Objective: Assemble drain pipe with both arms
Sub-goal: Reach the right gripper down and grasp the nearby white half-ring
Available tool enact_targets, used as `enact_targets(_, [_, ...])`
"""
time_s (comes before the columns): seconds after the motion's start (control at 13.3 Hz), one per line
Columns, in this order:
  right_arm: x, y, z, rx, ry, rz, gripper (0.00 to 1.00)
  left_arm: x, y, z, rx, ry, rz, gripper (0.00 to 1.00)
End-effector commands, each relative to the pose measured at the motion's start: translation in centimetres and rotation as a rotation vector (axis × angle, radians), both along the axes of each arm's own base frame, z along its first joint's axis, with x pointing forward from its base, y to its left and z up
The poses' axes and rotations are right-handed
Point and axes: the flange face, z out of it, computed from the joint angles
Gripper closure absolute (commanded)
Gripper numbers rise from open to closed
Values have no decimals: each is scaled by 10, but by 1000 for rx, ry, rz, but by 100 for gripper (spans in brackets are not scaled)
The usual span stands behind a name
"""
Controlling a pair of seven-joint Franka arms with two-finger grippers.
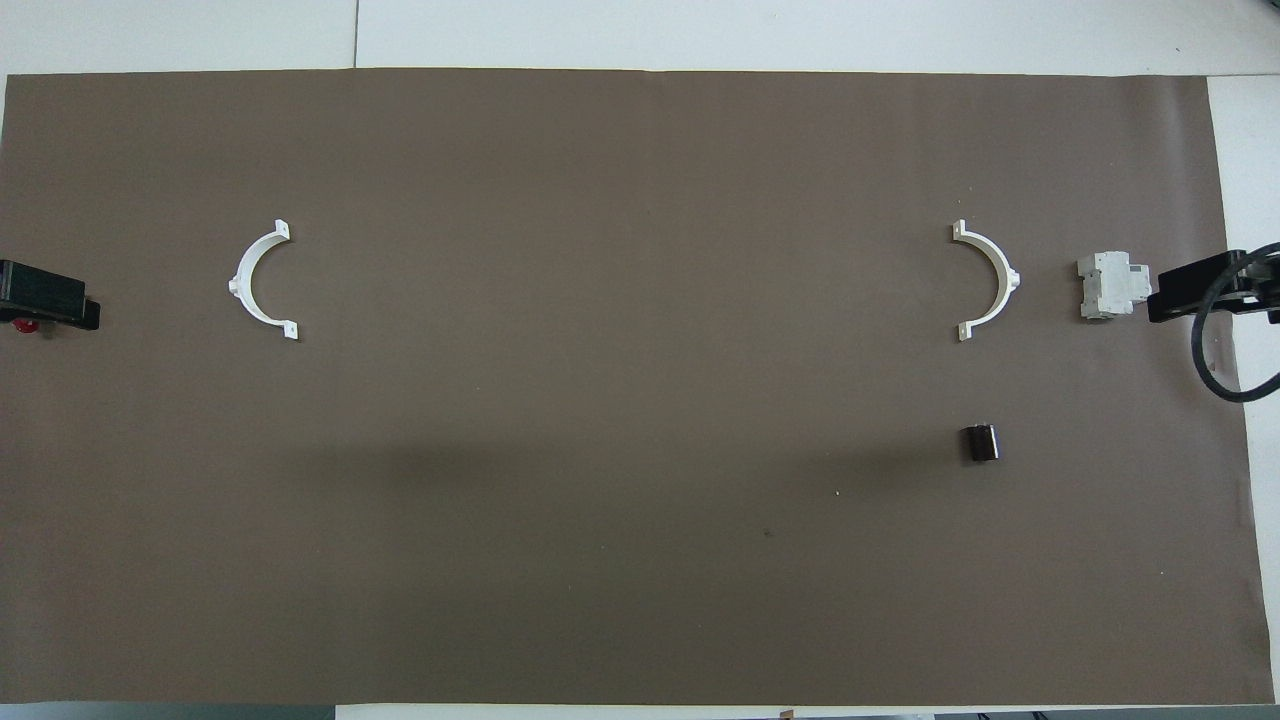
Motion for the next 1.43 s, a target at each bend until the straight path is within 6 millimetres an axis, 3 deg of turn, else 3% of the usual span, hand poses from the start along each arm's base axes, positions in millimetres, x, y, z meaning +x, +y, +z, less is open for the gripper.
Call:
enact_targets(0.0, [1, 0, 0, 4, -1, 27, 0, -2, 1, 1, -12, 11, 15, 0])
enact_targets(0.45, [5, 2, -3, 2, -34, 35, 0, -2, 1, 1, -13, 11, 15, 0])
enact_targets(0.68, [23, 5, -22, -5, -60, 44, 0, -2, 1, 1, -13, 11, 15, 0])
enact_targets(0.83, [50, 3, -53, -9, -72, 66, 0, -2, 1, 1, -13, 11, 15, 0])
enact_targets(1.05, [92, 3, -118, -9, -127, 113, 0, -2, 1, 0, -13, 12, 15, 0])
enact_targets(1.13, [98, 4, -146, -9, -134, 113, 0, -2, 1, 1, -13, 11, 16, 0])
enact_targets(1.35, [82, -1, -232, -16, -167, 123, 0, -5, 0, -1, -13, 29, 25, 0])
